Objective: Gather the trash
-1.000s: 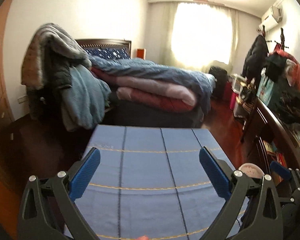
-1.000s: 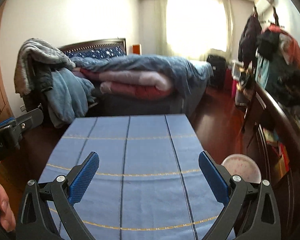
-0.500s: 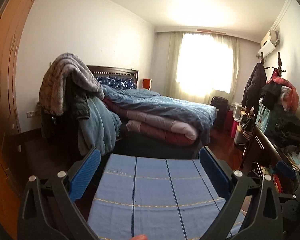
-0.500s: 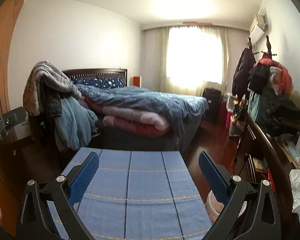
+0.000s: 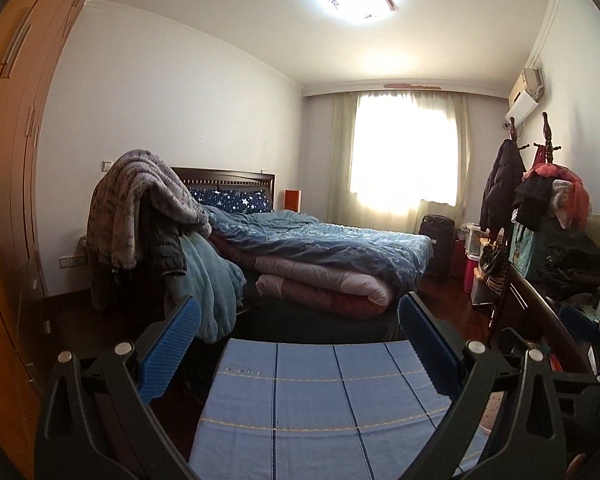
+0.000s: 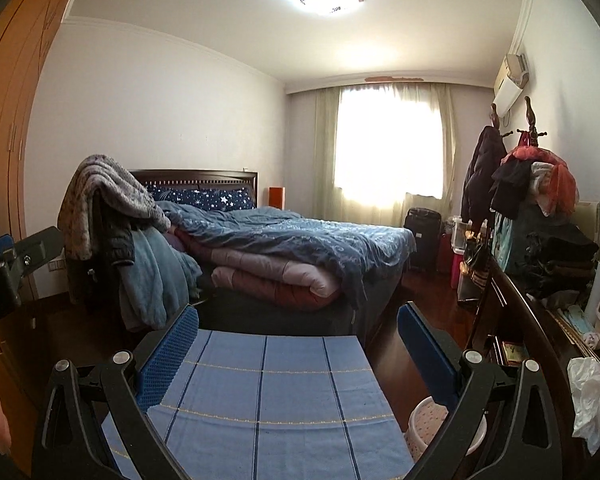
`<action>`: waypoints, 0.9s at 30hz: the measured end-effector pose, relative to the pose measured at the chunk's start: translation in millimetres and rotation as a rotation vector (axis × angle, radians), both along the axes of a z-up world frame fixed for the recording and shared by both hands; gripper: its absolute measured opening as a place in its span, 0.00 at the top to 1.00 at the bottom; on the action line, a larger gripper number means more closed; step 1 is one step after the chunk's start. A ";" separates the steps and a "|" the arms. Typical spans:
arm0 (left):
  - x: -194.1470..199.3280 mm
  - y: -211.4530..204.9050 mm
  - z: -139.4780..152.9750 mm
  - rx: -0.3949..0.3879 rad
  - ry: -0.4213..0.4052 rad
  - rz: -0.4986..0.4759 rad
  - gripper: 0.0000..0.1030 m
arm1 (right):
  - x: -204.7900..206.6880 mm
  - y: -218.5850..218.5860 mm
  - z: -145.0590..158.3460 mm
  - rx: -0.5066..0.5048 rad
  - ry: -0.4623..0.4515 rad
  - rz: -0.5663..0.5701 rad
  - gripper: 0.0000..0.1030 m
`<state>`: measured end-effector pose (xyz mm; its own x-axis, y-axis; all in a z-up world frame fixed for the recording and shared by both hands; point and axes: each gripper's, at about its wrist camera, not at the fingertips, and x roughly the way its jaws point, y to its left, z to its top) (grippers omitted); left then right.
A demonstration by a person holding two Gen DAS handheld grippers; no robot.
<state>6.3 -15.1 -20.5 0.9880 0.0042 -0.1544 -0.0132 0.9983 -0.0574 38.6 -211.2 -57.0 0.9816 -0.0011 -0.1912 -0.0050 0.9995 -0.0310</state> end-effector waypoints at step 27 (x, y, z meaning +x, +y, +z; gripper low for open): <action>-11.5 -1.7 7.9 0.011 -0.026 -0.013 0.03 | -15.4 -11.8 10.2 0.015 -0.040 -0.021 0.04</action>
<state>-5.1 -16.7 -12.6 0.9916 -0.0073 -0.1290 0.0013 0.9989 -0.0463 23.2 -223.0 -46.9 0.9882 -0.0189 -0.1522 0.0167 0.9997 -0.0156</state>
